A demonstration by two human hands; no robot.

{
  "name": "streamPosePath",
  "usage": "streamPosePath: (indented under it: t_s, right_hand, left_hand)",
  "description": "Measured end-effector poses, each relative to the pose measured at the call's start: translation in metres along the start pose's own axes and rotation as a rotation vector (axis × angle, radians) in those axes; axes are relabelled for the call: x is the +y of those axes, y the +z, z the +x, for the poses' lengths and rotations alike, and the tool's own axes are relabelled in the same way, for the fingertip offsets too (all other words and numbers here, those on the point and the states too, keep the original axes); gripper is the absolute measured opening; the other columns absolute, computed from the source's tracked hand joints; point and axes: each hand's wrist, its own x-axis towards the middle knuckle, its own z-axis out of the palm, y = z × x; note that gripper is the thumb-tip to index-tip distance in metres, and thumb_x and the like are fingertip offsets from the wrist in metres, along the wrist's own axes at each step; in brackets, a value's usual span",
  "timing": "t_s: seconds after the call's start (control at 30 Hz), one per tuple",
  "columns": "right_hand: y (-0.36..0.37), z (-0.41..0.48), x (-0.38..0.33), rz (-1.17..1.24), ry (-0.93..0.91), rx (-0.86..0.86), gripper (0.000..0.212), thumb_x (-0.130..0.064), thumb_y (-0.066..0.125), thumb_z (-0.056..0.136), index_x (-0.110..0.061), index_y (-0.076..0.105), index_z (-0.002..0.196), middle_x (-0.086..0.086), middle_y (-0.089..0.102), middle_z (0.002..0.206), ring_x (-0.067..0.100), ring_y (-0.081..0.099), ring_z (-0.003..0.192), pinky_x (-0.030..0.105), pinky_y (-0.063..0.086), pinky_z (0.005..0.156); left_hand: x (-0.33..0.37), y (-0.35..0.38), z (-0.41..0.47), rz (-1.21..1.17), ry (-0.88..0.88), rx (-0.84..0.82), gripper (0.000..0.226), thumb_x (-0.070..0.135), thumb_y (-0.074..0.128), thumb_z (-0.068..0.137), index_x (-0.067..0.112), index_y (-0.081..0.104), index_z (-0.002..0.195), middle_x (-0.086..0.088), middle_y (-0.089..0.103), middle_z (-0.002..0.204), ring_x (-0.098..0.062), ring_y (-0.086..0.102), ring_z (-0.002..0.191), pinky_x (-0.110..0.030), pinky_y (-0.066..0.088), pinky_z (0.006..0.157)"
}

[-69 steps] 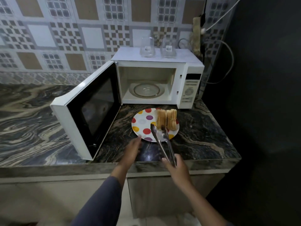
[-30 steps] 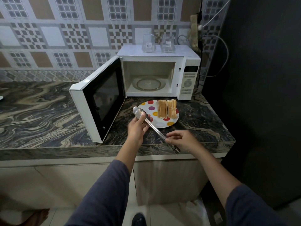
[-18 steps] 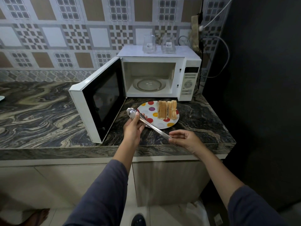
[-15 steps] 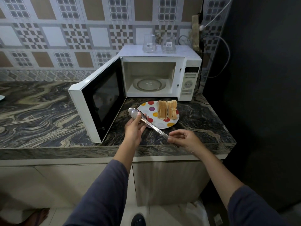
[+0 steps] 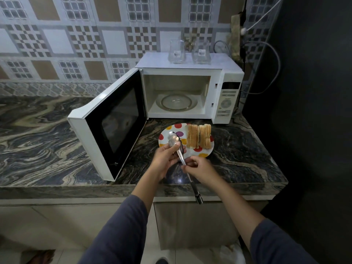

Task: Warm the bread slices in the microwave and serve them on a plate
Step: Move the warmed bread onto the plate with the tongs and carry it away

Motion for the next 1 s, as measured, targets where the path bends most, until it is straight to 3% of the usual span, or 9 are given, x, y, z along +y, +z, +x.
streamPosePath:
  t_s: [0.13, 0.3, 0.5, 0.6, 0.67, 0.73, 0.83, 0.93, 1.0]
  right_hand:
    - [0.003, 0.039, -0.011, -0.022, -0.001, -0.014, 0.014, -0.018, 0.067, 0.084, -0.011, 0.065, 0.096, 0.001, 0.068, 0.09, 0.015, 0.064, 0.088, 0.025, 0.05, 0.076]
    - [0.004, 0.091, -0.027, 0.004, 0.047, -0.034, 0.018, -0.014, 0.067, 0.084, 0.001, 0.063, 0.092, 0.012, 0.067, 0.084, 0.029, 0.066, 0.087, 0.046, 0.055, 0.085]
    - [0.006, 0.137, -0.03, 0.027, 0.124, 0.047, 0.015, -0.011, 0.063, 0.087, 0.004, 0.059, 0.083, 0.024, 0.063, 0.086, 0.026, 0.06, 0.078, 0.031, 0.047, 0.065]
    - [0.009, 0.153, -0.016, -0.01, 0.211, 0.084, 0.031, -0.012, 0.063, 0.086, 0.014, 0.059, 0.101, 0.031, 0.065, 0.098, 0.024, 0.057, 0.075, 0.029, 0.045, 0.063]
    - [0.011, 0.161, -0.007, -0.06, 0.257, 0.084, 0.034, -0.013, 0.063, 0.086, 0.016, 0.059, 0.103, 0.033, 0.064, 0.097, 0.025, 0.054, 0.073, 0.029, 0.04, 0.061]
    - [0.016, 0.17, 0.0, -0.089, 0.308, 0.067, 0.031, -0.014, 0.064, 0.086, 0.015, 0.061, 0.096, 0.029, 0.062, 0.083, 0.025, 0.053, 0.07, 0.03, 0.038, 0.063]
    - [0.025, 0.185, 0.01, -0.202, 0.334, 0.071, 0.019, -0.02, 0.064, 0.085, -0.004, 0.057, 0.078, 0.012, 0.056, 0.07, 0.021, 0.053, 0.065, 0.027, 0.039, 0.06]
    - [0.029, 0.193, 0.011, -0.336, 0.332, 0.092, 0.02, -0.026, 0.06, 0.087, -0.006, 0.059, 0.088, 0.011, 0.057, 0.084, 0.024, 0.056, 0.078, 0.025, 0.037, 0.055]
    - [0.03, 0.198, 0.009, -0.381, 0.329, 0.085, 0.026, -0.026, 0.056, 0.09, -0.001, 0.061, 0.1, 0.013, 0.061, 0.095, 0.027, 0.06, 0.089, 0.026, 0.039, 0.064]
  left_hand:
    - [0.021, -0.011, 0.036, 0.09, -0.004, -0.034, 0.011, 0.016, 0.057, 0.09, 0.011, 0.066, 0.093, -0.01, 0.068, 0.092, -0.021, 0.066, 0.088, -0.035, 0.052, 0.086]
    - [0.043, -0.022, 0.085, 0.176, 0.04, 0.029, 0.016, 0.017, 0.055, 0.092, 0.008, 0.065, 0.084, 0.0, 0.072, 0.071, -0.01, 0.067, 0.071, -0.019, 0.052, 0.07]
    - [0.028, -0.064, 0.126, 0.441, 0.105, 0.222, 0.03, 0.035, 0.05, 0.093, 0.012, 0.069, 0.089, -0.016, 0.07, 0.097, -0.03, 0.066, 0.094, -0.041, 0.051, 0.09]
    - [0.002, -0.09, 0.123, 0.739, 0.205, 0.298, 0.025, 0.013, 0.047, 0.095, 0.003, 0.065, 0.109, -0.017, 0.065, 0.114, -0.024, 0.059, 0.107, -0.018, 0.039, 0.089]
    - [-0.016, -0.101, 0.124, 0.872, 0.199, 0.31, 0.028, 0.008, 0.048, 0.093, 0.001, 0.061, 0.117, -0.016, 0.059, 0.125, -0.025, 0.053, 0.117, -0.012, 0.031, 0.091]
    - [-0.028, -0.107, 0.123, 0.987, 0.168, 0.288, 0.034, 0.012, 0.049, 0.093, 0.003, 0.055, 0.125, -0.014, 0.052, 0.135, -0.026, 0.046, 0.126, -0.018, 0.028, 0.103]
    - [-0.044, -0.108, 0.12, 1.153, 0.181, 0.275, 0.046, 0.016, 0.05, 0.092, 0.003, 0.043, 0.136, -0.014, 0.038, 0.146, -0.026, 0.034, 0.136, -0.027, 0.019, 0.115]
    - [-0.053, -0.106, 0.114, 1.252, 0.229, 0.302, 0.048, 0.018, 0.047, 0.093, 0.005, 0.04, 0.139, -0.013, 0.035, 0.148, -0.024, 0.031, 0.138, -0.027, 0.017, 0.115]
    - [-0.054, -0.106, 0.114, 1.27, 0.245, 0.316, 0.048, 0.02, 0.046, 0.094, 0.006, 0.04, 0.139, -0.012, 0.035, 0.149, -0.023, 0.031, 0.138, -0.026, 0.017, 0.115]
